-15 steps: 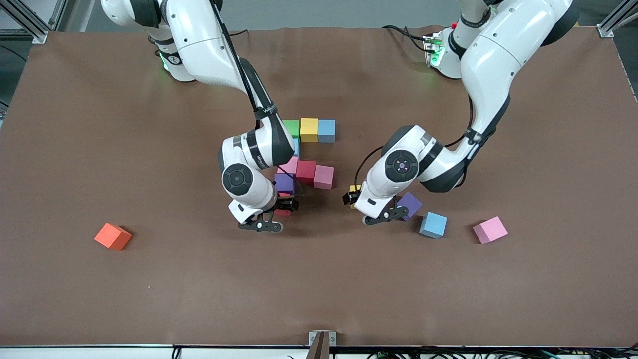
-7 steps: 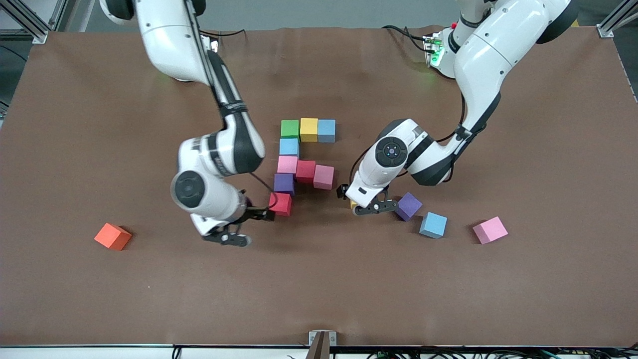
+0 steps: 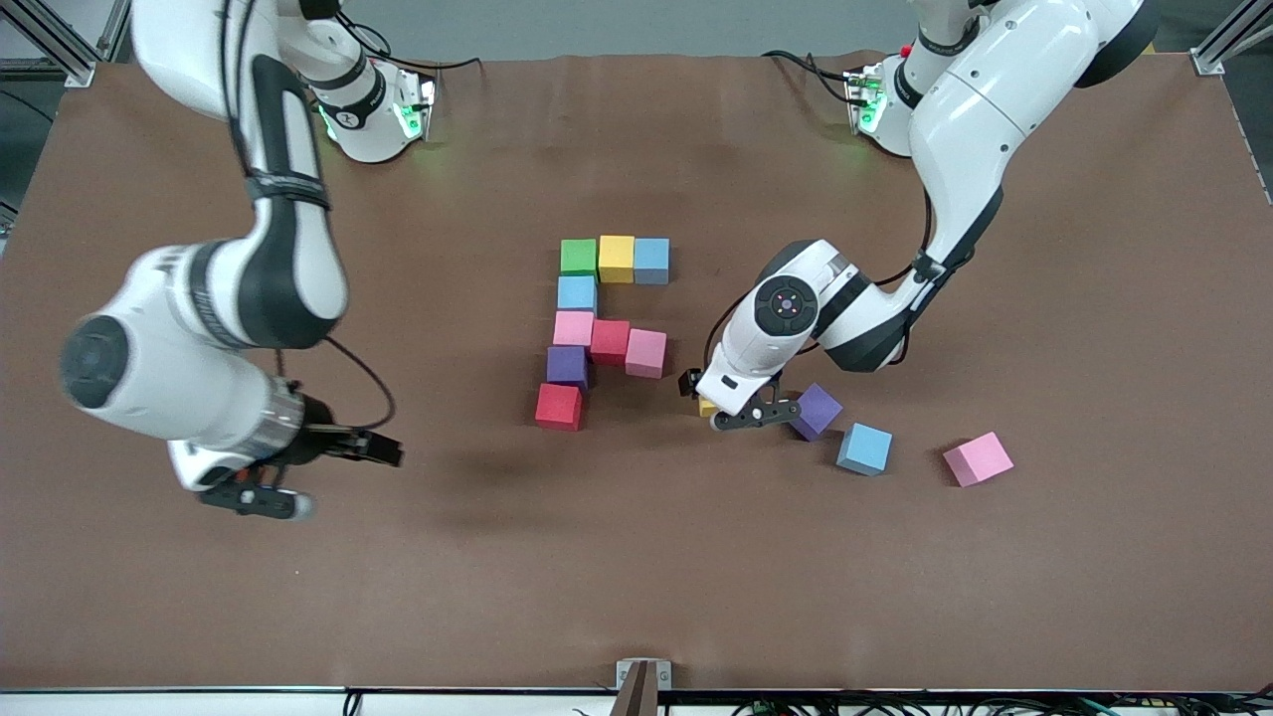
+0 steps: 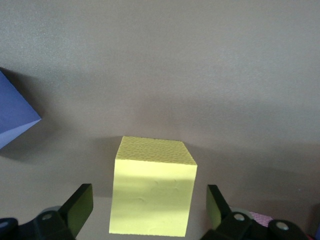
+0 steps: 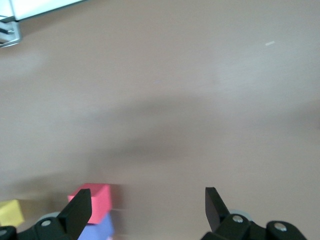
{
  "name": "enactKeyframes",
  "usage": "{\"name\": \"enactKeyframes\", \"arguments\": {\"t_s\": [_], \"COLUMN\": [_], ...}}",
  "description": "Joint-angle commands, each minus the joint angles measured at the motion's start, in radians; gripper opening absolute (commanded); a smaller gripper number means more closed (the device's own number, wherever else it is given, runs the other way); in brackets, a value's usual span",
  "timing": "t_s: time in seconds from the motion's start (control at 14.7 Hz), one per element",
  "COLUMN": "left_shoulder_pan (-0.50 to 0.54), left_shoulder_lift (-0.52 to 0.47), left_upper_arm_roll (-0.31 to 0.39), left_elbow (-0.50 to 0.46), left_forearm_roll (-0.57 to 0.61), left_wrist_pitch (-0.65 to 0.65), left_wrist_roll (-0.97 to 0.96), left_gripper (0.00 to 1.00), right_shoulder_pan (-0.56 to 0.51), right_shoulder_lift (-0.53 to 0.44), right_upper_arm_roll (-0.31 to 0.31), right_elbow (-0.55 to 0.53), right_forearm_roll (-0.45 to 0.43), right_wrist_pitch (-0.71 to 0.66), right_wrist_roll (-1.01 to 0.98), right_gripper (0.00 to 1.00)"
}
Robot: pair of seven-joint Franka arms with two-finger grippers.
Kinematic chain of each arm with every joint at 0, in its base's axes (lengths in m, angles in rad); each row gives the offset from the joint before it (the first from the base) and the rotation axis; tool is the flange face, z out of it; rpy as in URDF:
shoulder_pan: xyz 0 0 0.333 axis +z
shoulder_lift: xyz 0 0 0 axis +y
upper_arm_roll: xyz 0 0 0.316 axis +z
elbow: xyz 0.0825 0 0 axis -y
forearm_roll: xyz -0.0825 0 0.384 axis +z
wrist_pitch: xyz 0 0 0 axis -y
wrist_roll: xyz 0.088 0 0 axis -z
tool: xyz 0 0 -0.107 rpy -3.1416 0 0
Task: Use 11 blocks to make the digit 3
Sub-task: 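Grasp the yellow cube with the left gripper while the right gripper withdraws, then lift the yellow cube with the left gripper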
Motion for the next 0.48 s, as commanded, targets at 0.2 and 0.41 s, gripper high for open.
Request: {"name": "enactKeyframes", "arguments": {"t_s": [0.2, 0.41], "left_shoulder_pan": [-0.001, -0.009], "left_shoulder_lift": [0.018, 0.028], "left_upper_arm_roll": [0.000, 0.000], "left_elbow": [-0.011, -0.008], "left_forearm_roll": [0.039, 0.039], "left_wrist_pitch": [0.019, 0.022], "left_wrist_roll": [-0.004, -0.007], "left_gripper": [1.00, 1.00], "right_shoulder_pan": [-0.100, -0.198], "right_shoulder_lift": [-0.152, -0.196], "right_upper_arm_roll": [-0.017, 0.053], "right_elbow": [-0.028, -0.025], "right_forearm_roll": [-0.182, -0.250], "right_wrist_pitch": [-0.080, -0.102], "right_wrist_roll": [-0.234, -0.242], "right_gripper": [1.00, 1.00]}}
